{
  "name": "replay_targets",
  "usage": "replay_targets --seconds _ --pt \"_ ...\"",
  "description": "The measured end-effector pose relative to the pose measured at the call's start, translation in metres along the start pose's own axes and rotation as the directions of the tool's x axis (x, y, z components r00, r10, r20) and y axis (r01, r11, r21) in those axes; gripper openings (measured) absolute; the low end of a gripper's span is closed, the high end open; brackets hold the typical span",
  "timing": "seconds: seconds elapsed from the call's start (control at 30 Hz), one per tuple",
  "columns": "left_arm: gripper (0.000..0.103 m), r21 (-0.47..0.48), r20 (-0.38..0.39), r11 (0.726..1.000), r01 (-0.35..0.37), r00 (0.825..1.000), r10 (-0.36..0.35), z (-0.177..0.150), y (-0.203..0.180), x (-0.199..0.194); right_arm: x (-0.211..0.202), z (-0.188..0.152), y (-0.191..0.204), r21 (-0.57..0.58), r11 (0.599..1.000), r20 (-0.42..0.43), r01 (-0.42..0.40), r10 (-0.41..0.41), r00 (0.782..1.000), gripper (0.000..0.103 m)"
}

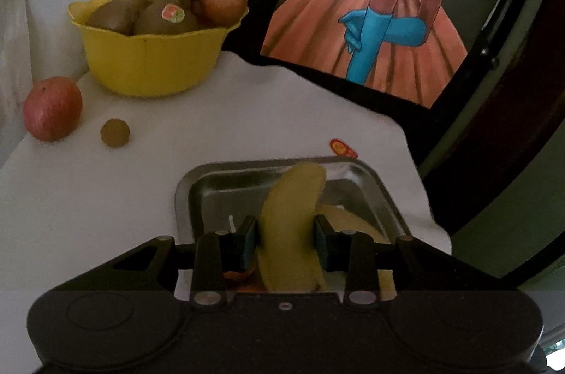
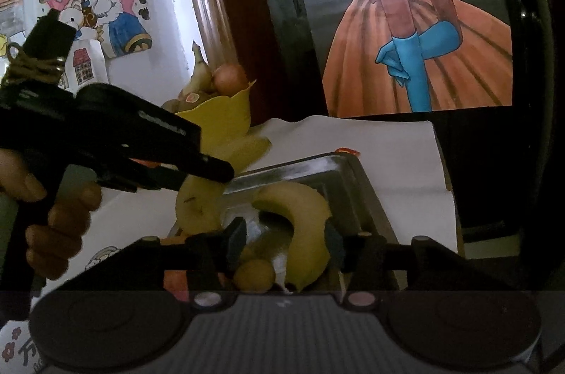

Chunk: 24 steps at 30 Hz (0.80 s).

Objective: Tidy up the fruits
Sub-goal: 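Open the right tool over the tray while the left tool releases the banana there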

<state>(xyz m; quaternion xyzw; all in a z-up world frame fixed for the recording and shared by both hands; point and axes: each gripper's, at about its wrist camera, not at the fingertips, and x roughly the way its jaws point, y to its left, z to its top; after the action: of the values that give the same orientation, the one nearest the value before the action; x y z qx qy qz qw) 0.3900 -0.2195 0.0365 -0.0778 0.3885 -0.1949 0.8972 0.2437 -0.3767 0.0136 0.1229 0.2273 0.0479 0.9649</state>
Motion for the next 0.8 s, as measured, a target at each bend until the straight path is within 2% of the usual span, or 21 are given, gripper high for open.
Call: replay_targets --seconds 0.2,0.27,0.33,0.4,0.47,0.63,0.8 --pt "0.037 -0.006 0.006 1.0 -0.017 1.0 0.017 -0.003 0.002 0.004 0.001 -0.001 0.0 0.003 1.0 -0.008 0.0 0.0 1.0 0.063" --pt "0.047 0.003 0.02 1.0 -0.027 0.999 0.027 -0.004 0.0 0.001 0.001 0.0 0.001 -0.001 1.0 -0.01 0.001 -0.001 1.0 0.067" --pt "0.06 0.004 0.03 0.999 -0.034 0.999 0.034 -0.005 -0.001 -0.004 0.001 0.0 0.002 -0.003 1.0 -0.008 0.006 -0.006 1.0 0.072" --pt "0.068 -0.005 0.046 0.999 -0.041 0.998 0.042 -0.006 0.0 -0.011 -0.001 0.0 0.003 -0.006 1.0 -0.001 0.015 -0.015 1.0 0.077" --pt "0.078 -0.019 0.067 0.999 -0.046 0.997 0.047 -0.006 0.001 -0.021 -0.006 0.002 0.004 0.0 1.0 0.011 0.018 -0.018 1.0 0.089" --pt "0.1 -0.032 0.138 0.998 -0.054 0.989 0.058 -0.01 0.002 -0.057 -0.028 0.008 0.009 -0.005 1.0 0.059 0.028 -0.028 0.998 0.101" --pt "0.102 -0.043 0.218 0.996 -0.081 0.972 0.088 -0.023 0.006 -0.104 -0.057 0.014 0.02 -0.016 0.999 0.1 0.037 -0.036 0.994 0.103"
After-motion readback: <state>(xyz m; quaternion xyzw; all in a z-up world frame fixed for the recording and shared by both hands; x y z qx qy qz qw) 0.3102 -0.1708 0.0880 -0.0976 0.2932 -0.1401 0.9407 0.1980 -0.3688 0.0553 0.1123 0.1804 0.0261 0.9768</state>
